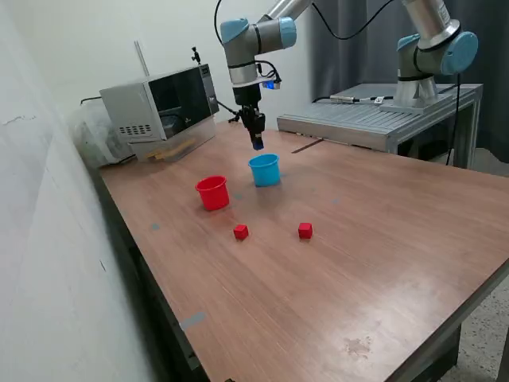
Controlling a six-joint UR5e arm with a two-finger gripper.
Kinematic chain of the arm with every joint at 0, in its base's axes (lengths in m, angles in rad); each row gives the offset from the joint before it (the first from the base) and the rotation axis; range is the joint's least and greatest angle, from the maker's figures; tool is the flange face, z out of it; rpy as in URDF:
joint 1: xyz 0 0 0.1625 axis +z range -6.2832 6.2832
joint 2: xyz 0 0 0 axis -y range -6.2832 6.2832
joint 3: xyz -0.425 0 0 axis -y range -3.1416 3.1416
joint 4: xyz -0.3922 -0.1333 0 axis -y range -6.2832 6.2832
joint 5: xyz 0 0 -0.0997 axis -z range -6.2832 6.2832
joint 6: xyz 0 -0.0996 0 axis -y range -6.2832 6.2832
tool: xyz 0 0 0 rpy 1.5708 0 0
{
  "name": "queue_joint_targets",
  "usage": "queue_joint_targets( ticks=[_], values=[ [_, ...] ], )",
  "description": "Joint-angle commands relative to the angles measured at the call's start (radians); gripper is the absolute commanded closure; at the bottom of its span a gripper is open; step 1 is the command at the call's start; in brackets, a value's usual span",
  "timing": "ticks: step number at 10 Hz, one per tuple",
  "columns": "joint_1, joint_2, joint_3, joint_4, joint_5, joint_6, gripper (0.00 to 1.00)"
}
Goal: Place red objects in the red bin, and blue objects in the blue bin.
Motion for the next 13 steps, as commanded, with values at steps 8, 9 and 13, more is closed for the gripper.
queue_joint_targets(
  ticks=[8,9,13],
  values=[
    [0.029,0.007,-0.016,0.015,-0.023,0.014,0.00],
    [0.087,-0.003,-0.030,0.056,-0.023,0.014,0.00],
    [0.281,-0.022,-0.126,0.123,-0.016,0.005,0.00]
  ],
)
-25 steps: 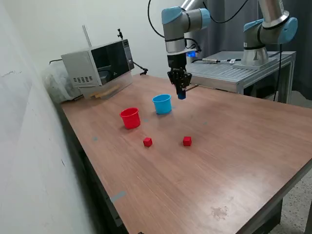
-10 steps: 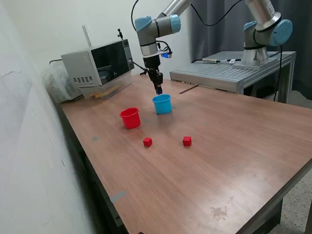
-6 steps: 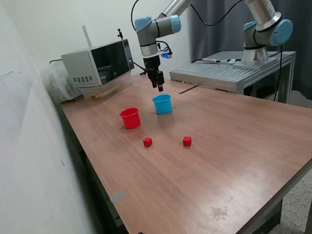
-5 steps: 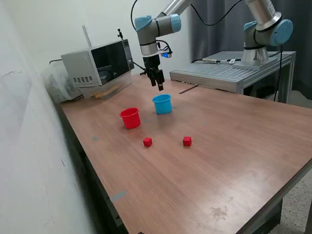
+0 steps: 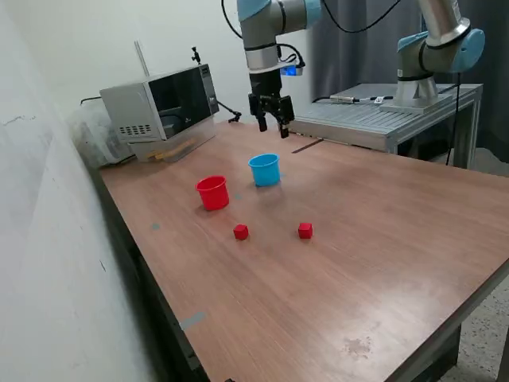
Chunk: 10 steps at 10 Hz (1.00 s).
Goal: Place red objects in the red bin, and blue objects in the blue bin.
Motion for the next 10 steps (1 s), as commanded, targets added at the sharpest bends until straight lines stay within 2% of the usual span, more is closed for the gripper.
queue_joint_targets(
  ticks=[1,2,4,6,10],
  values=[
    [0.086,0.012,-0.068,0.015,0.009,-0.009,0.00],
    [0.111,0.029,-0.094,0.015,0.010,-0.018,0.00],
    [0.184,0.067,-0.128,0.013,0.012,-0.119,0.00],
    [0.256,0.160,-0.206,0.001,0.036,-0.144,0.00],
    [0.278,0.324,-0.290,-0.054,0.041,-0.237,0.00]
  ],
)
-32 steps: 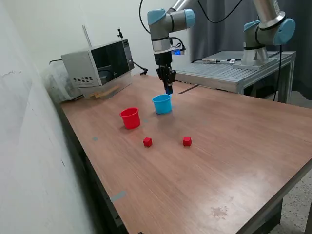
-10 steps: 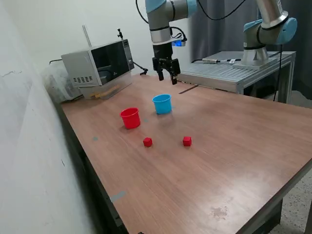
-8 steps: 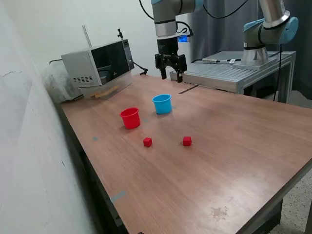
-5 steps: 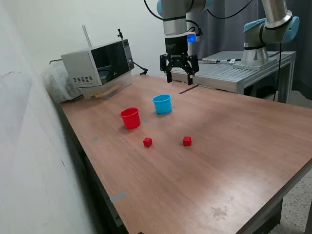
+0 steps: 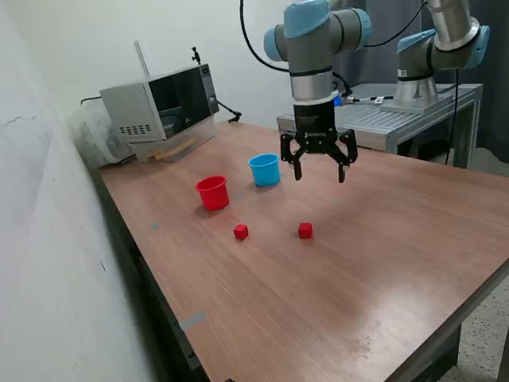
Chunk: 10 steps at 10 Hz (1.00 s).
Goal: Place red objects in the red bin, and blue objects in the blue bin.
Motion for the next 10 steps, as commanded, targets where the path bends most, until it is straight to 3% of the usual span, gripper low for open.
queue_joint_targets(
  ticks=[1,10],
  values=[
    [0.004,0.093,-0.055,-0.047,0.001,-0.040,0.00],
    [-0.054,0.191,-0.087,-0.090,0.000,-0.101,0.00]
  ],
)
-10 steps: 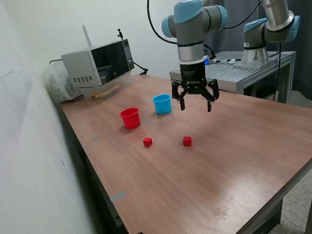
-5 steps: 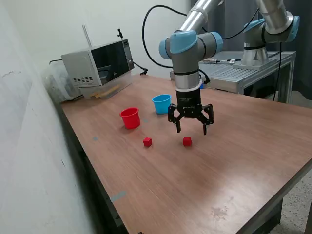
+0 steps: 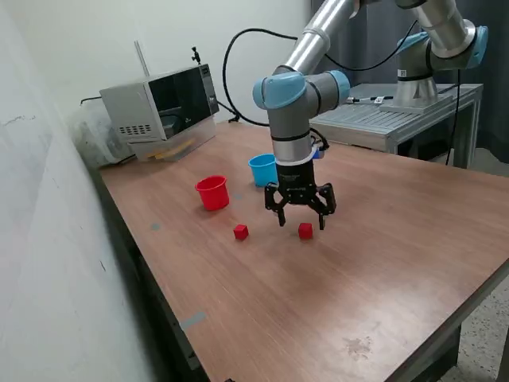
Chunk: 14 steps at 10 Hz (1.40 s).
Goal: Place red objects in the red bin, and blue objects in the blue bin.
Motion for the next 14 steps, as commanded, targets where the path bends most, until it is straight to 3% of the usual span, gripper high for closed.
queue_joint_targets(
  ticks=[1,3,4,10,13,14],
  values=[
    [-0.006,0.004,0.006,-0.002,0.000,-0.007,0.00],
    [-0.005,0.004,0.006,-0.002,0.000,-0.008,0.00],
    [-0.005,0.004,0.006,-0.002,0.000,-0.015,1.00],
    [-0.005,-0.019,0.009,0.006,-0.009,-0.041,1.00],
    [-0.008,-0.151,0.049,0.026,-0.012,-0.041,1.00],
    [-0.031,-0.189,0.054,0.068,-0.030,-0.040,1.00]
  ],
)
